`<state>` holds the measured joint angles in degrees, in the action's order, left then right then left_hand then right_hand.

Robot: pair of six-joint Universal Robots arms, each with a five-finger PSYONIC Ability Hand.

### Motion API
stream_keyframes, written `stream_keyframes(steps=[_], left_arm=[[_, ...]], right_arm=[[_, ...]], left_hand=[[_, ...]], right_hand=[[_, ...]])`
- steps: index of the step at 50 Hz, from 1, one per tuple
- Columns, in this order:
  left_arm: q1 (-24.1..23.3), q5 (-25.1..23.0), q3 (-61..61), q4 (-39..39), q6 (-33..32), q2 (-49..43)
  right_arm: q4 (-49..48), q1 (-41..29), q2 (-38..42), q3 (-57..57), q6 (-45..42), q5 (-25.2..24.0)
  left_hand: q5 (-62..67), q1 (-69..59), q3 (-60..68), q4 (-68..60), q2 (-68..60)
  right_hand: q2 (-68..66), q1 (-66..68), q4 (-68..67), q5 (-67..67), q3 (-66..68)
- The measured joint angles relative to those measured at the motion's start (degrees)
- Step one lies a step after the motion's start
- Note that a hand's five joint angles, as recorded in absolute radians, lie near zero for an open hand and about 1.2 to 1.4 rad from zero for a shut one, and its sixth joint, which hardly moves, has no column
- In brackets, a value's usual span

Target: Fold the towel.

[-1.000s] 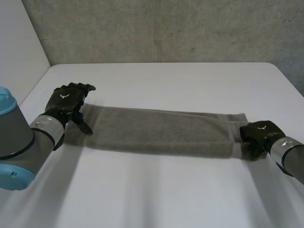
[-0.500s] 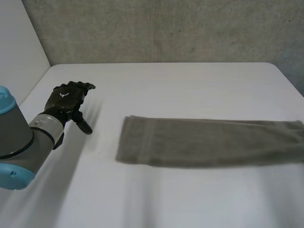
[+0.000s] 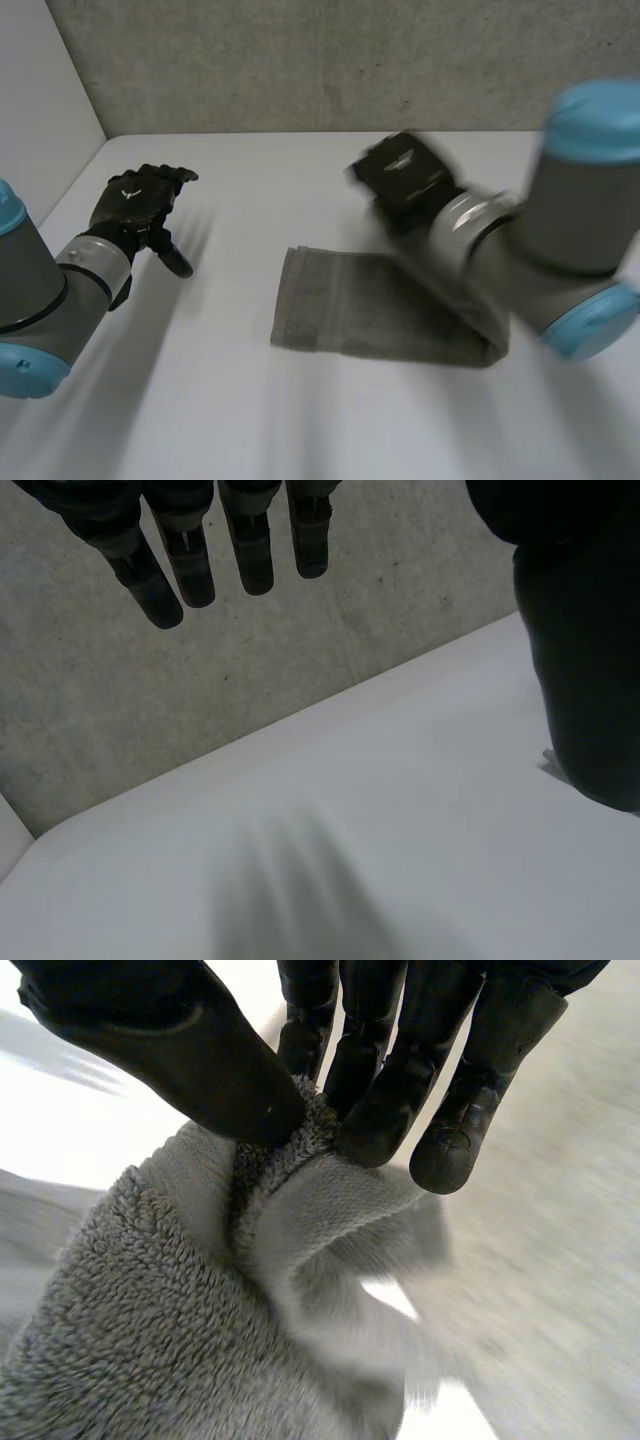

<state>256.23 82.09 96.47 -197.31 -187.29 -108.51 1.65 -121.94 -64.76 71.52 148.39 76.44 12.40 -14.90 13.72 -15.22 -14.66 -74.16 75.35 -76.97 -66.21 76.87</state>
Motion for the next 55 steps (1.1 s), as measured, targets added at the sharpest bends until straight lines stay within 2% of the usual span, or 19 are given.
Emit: stream_keyframes(steps=[4,7,9,10,11,14,24,32,37,43,48,52,55], left_arm=[[-0.07,0.0,0.02,0.0,0.0,-0.06],[-0.18,-0.04,0.03,0.0,0.0,-0.08],[-0.28,-0.07,-0.03,0.0,-0.01,-0.1],[-0.32,-0.08,-0.07,0.0,-0.02,-0.11],[-0.41,-0.1,-0.17,0.0,-0.03,-0.11],[-0.64,-0.16,-0.51,0.0,-0.06,-0.14],[-3.42,-0.18,-2.45,0.01,-0.26,-0.31],[-10.49,0.06,-5.92,0.03,-0.71,-1.68],[-17.3,0.26,-9.75,0.24,-0.63,-4.72],[-22.85,0.48,-13.2,0.5,-0.54,-8.34],[-25.63,0.77,-15.19,0.47,-0.58,-11.67],[-26.18,2.11,-16.28,0.58,-0.7,-14.38],[-26.04,4.05,-16.81,0.79,-0.98,-16.24]], right_arm=[[-0.58,-6.15,5.16,1.16,-0.29,0.43],[-0.19,-7.41,7.19,1.76,-0.45,0.61],[0.18,-7.59,8.13,2.41,-0.34,0.59],[0.21,-7.52,8.16,2.55,-0.28,0.58],[0.29,-7.23,7.9,3.03,0.02,0.48],[0.29,-6.24,6.18,4.13,1.11,0.17],[0.15,0.71,-3.9,9.93,6.58,-0.63],[-0.08,8.74,-9.59,20.97,7.4,-0.55],[-1.22,13.93,-11.11,29.39,7.01,-0.57],[-4.69,16.58,-11.46,35.82,6.47,-0.63],[-8.75,17.02,-11.26,39.31,5.77,-0.42],[-10.64,16.69,-10.76,40.21,5.52,0.07],[-11.48,16.33,-9.95,40.2,5.42,0.78]], left_hand=[[0.0,-0.04,0.0,0.0,0.0],[0.0,-0.03,0.0,0.0,0.0],[0.0,-0.04,0.0,0.0,0.0],[0.0,-0.04,-0.01,0.0,0.0],[0.0,-0.03,-0.01,0.0,0.0],[0.0,-0.04,0.0,0.0,0.0],[0.0,-0.04,-0.01,0.0,0.0],[0.0,-0.04,0.0,0.0,0.0],[0.05,-0.04,0.0,0.0,0.0],[0.05,-0.04,0.0,0.0,0.0],[0.15,-0.04,0.0,0.0,0.0],[0.15,-0.04,0.0,0.0,-0.01],[0.18,-0.04,0.0,0.0,-0.01]], right_hand=[[0.11,-0.14,0.15,0.06,-0.16],[6.0,-7.27,8.5,7.78,-8.31],[28.57,-29.8,30.56,31.01,-30.3],[29.71,-30.95,31.66,32.19,-31.42],[44.78,-46.32,46.89,48.63,-46.59],[59.07,-60.25,61.75,63.43,-61.69],[59.71,-62.06,62.52,65.07,-62.92],[59.71,-62.1,62.52,65.08,-62.92],[59.71,-62.11,62.52,65.08,-62.92],[59.69,-61.95,62.51,64.76,-62.9],[58.39,-58.96,61.2,59.47,-60.93],[51.03,-51.82,53.41,51.81,-53.3],[40.2,-41.19,43.1,41.79,-42.99]])
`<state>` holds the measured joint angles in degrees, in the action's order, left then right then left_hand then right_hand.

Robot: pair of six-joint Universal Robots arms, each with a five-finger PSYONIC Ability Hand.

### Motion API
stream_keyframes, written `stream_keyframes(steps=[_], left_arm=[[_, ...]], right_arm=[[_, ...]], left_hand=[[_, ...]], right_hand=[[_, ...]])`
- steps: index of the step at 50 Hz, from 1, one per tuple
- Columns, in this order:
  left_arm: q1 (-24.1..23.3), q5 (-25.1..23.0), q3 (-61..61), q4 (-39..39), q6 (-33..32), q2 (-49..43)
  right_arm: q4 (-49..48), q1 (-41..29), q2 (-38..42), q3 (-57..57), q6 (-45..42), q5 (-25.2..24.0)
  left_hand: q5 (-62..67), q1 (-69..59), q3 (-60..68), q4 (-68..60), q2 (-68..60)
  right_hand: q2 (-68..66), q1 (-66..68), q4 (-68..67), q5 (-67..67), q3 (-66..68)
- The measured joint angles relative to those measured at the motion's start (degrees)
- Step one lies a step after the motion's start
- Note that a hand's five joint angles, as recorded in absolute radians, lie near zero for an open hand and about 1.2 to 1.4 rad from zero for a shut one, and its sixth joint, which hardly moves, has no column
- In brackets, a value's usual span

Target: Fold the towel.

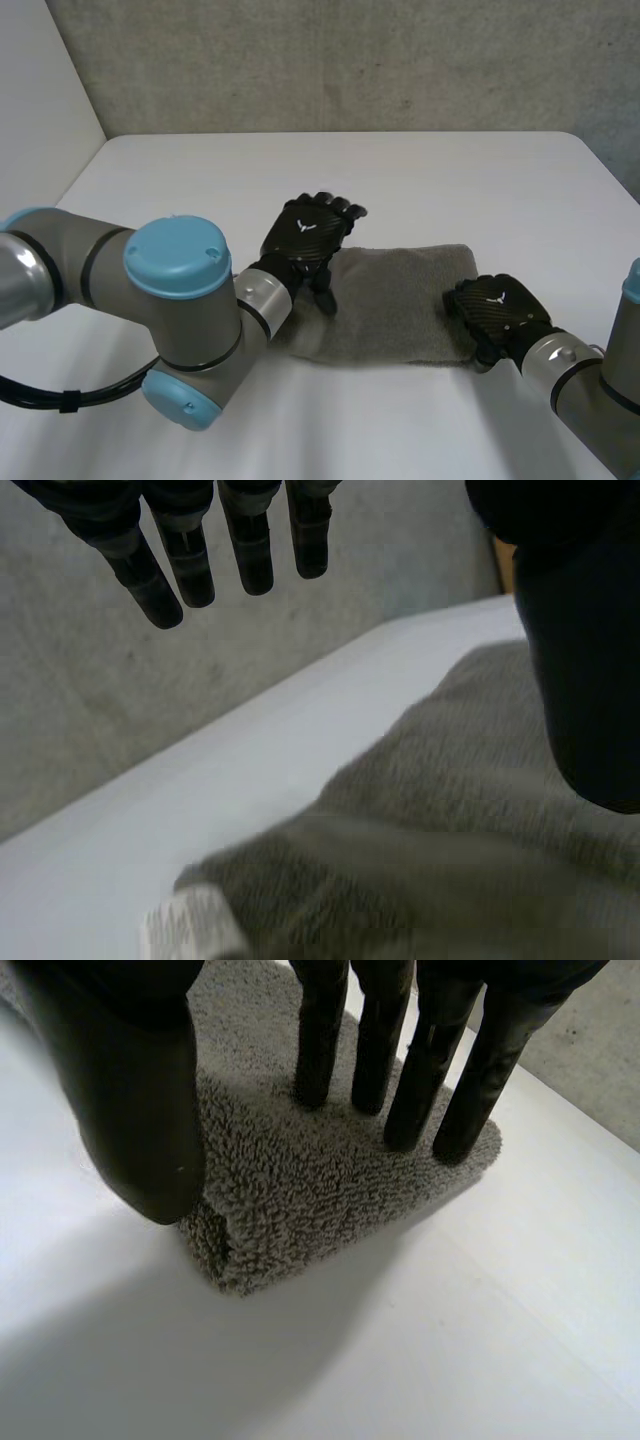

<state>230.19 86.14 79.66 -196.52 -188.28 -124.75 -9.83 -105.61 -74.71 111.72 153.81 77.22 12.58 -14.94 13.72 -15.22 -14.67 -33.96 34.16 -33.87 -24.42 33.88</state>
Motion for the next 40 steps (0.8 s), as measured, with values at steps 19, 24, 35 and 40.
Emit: stream_keyframes(steps=[19,24,35,40], left_arm=[[0.65,4.86,3.69,2.31,-1.68,1.39],[0.52,5.7,4.95,2.43,-1.52,3.52],[4.5,11.11,6.36,4.4,-1.26,11.4],[9.22,12.19,7.64,4.73,-0.63,15.79]], right_arm=[[-2.06,-0.31,5.07,-4.51,-7.81,10.78],[-1.94,-1.5,2.14,-7.58,-11.0,11.85],[-2.11,-17.72,3.24,-19.53,-21.13,11.23],[-1.59,-25.97,8.81,-23.85,-23.18,7.87]], left_hand=[[-0.03,0.0,0.0,0.0,0.0],[-0.05,0.0,0.0,0.0,0.0],[-0.16,0.0,-0.01,0.0,0.0],[-0.16,0.0,0.0,0.0,0.0]], right_hand=[[-37.06,38.1,-42.86,-41.1,42.79],[-37.06,38.62,-42.87,-41.31,42.79],[-37.06,38.65,-42.87,-41.72,42.79],[-37.07,38.65,-42.87,-41.73,42.79]])
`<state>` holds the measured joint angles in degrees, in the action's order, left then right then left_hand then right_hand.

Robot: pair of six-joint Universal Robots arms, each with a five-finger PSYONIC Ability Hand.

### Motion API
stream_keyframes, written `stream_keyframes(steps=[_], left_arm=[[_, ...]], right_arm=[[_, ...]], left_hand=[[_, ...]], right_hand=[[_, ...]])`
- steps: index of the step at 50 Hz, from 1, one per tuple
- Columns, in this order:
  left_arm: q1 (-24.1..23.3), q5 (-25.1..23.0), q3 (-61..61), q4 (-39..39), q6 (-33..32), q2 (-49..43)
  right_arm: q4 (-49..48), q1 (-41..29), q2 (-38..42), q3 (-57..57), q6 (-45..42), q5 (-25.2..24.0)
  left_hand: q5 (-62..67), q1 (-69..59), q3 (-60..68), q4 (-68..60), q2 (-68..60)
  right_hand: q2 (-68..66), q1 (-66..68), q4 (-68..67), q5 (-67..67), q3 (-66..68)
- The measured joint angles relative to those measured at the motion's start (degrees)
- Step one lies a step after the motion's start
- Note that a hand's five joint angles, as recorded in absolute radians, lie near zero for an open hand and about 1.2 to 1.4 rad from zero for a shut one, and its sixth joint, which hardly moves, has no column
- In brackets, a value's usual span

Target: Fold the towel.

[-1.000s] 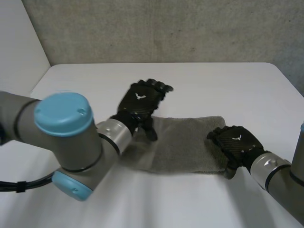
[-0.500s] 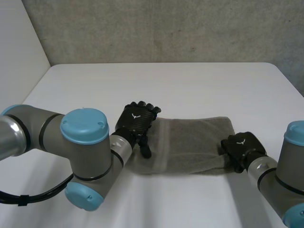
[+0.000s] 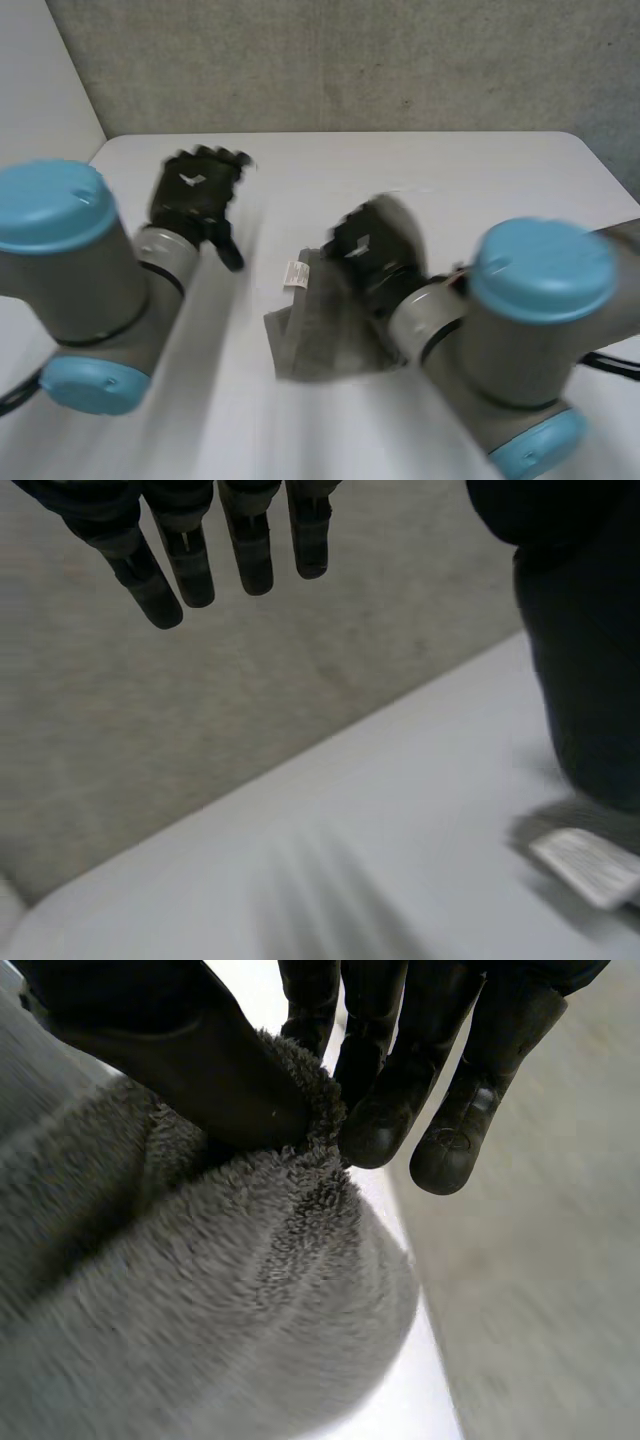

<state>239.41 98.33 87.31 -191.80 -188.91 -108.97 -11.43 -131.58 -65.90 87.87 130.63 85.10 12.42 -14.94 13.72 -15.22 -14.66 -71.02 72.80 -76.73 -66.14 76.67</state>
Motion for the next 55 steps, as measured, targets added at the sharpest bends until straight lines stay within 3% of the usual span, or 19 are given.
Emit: stream_keyframes(steps=[4,10,15,17,23,31,47,55], left_arm=[[4.28,-0.31,1.44,0.02,1.87,3.61],[5.44,-1.42,2.92,-0.11,3.66,4.71],[4.55,-2.99,3.32,-0.5,4.26,4.33],[3.75,-3.93,3.03,-0.76,4.75,4.01],[1.48,-5.55,1.66,-1.28,7.04,2.73],[-4.21,-6.67,-1.36,-1.63,11.65,-3.83],[-8.29,-6.91,-3.42,-0.6,11.09,-16.93],[-7.72,-6.73,-4.49,3.14,11.01,-15.15]], right_arm=[[1.71,-5.4,6.36,-1.89,-0.92,-5.09],[3.68,-5.74,8.02,-2.05,0.65,-7.06],[2.85,-2.39,1.19,0.0,8.74,-6.96],[2.2,0.02,-2.57,1.33,13.96,-6.79],[2.03,6.41,-8.44,3.97,26.6,-6.04],[4.91,15.18,-8.28,6.0,40.58,-6.39],[5.87,15.89,5.25,2.88,41.82,-6.91],[8.37,15.73,5.32,0.75,40.8,-6.57]], left_hand=[[0.0,0.0,0.0,0.0,0.0],[0.0,0.0,0.0,0.0,0.0],[0.0,0.0,0.0,0.0,0.0],[0.0,0.0,0.0,0.0,0.0],[0.0,0.0,0.0,0.0,0.0],[0.0,0.0,0.0,0.0,0.0],[0.0,0.0,0.0,0.0,0.0],[0.0,0.0,0.0,0.0,0.0]], right_hand=[[0.0,0.0,0.0,0.0,0.0],[3.35,-3.58,8.84,7.08,-8.57],[48.68,-49.88,53.58,54.97,-53.27],[54.84,-56.25,60.94,62.42,-60.92],[56.01,-59.5,62.03,64.81,-62.53],[56.01,-59.52,62.03,64.98,-62.53],[56.01,-59.54,62.03,65.05,-62.53],[56.01,-59.57,62.03,65.05,-62.53]])
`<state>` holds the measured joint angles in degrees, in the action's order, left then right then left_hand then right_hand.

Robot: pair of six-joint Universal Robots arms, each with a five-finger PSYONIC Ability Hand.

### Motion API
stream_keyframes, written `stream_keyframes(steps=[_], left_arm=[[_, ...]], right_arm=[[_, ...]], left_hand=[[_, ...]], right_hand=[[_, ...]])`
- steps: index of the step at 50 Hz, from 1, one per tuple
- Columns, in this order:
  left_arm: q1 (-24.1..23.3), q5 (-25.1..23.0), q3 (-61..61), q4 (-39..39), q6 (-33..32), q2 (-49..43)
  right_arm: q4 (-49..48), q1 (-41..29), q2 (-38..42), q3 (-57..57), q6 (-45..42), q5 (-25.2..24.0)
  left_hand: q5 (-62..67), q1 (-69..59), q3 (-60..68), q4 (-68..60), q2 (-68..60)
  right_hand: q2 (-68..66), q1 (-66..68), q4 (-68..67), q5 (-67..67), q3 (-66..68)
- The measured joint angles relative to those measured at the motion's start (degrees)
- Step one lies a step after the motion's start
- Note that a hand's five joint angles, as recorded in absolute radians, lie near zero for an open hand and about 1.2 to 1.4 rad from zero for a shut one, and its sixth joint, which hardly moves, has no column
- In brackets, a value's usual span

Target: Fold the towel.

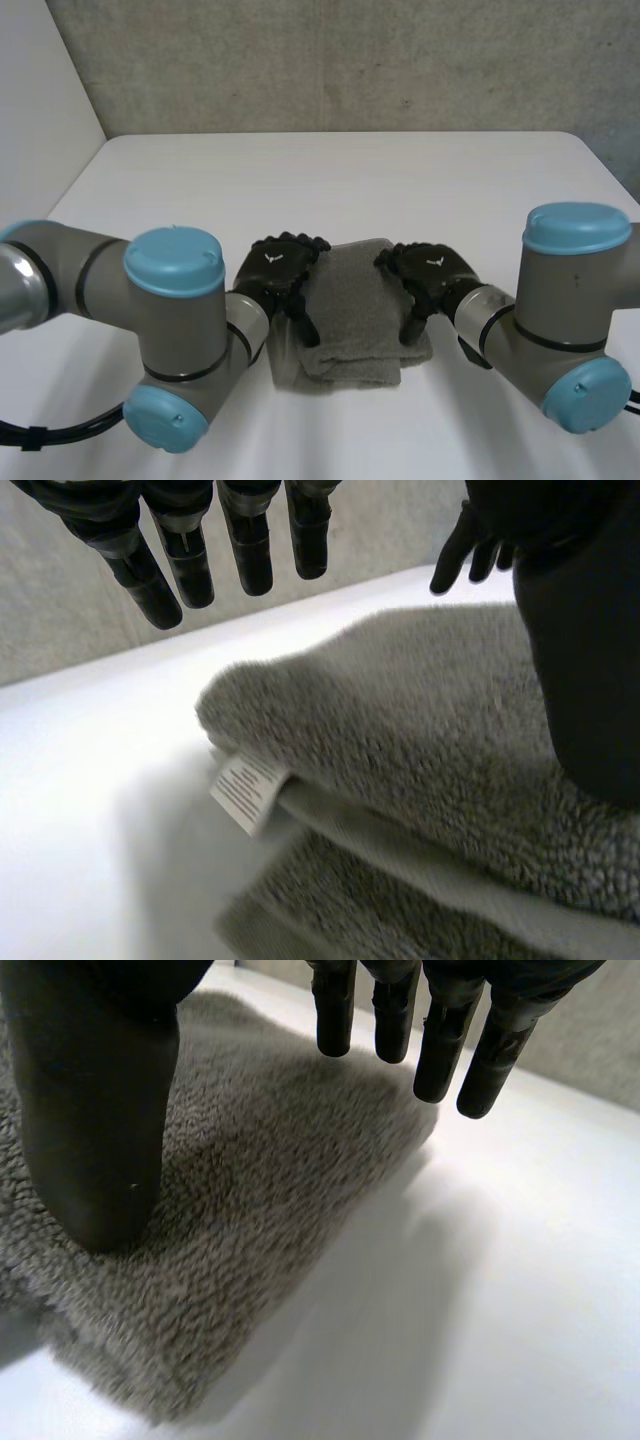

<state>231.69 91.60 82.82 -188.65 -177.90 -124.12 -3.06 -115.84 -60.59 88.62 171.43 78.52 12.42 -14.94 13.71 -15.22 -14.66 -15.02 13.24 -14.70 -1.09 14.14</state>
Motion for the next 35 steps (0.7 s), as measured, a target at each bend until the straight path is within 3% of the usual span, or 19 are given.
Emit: stream_keyframes(steps=[9,17,23,31,35], left_arm=[[1.82,0.54,0.17,3.25,-0.04,11.34],[8.83,2.02,0.89,6.01,-1.47,25.51],[12.81,2.27,1.48,8.5,-2.92,31.25],[13.32,2.39,3.18,9.25,-3.17,31.96],[13.31,2.39,3.25,9.23,-3.17,31.94]], right_arm=[[0.22,1.36,-17.15,0.57,0.28,1.79],[0.77,5.03,-30.26,0.26,0.18,10.16],[2.36,5.76,-32.79,-0.14,-0.85,13.77],[3.34,5.66,-31.28,-0.49,-3.33,14.39],[3.33,5.66,-31.21,-0.5,-3.36,14.38]], left_hand=[[0.0,0.0,0.0,0.0,0.0],[0.0,0.0,-0.02,0.0,0.0],[-0.01,0.12,-0.07,0.0,0.0],[0.06,0.06,0.01,-0.05,-0.07],[11.27,-8.71,9.89,-8.59,-9.01]], right_hand=[[0.0,-0.01,0.0,0.04,0.0],[0.0,-0.04,0.0,0.08,0.0],[0.0,-0.24,0.0,0.12,0.0],[-0.01,-0.24,-0.01,0.12,0.01],[-0.05,-0.18,-0.02,0.12,0.02]])
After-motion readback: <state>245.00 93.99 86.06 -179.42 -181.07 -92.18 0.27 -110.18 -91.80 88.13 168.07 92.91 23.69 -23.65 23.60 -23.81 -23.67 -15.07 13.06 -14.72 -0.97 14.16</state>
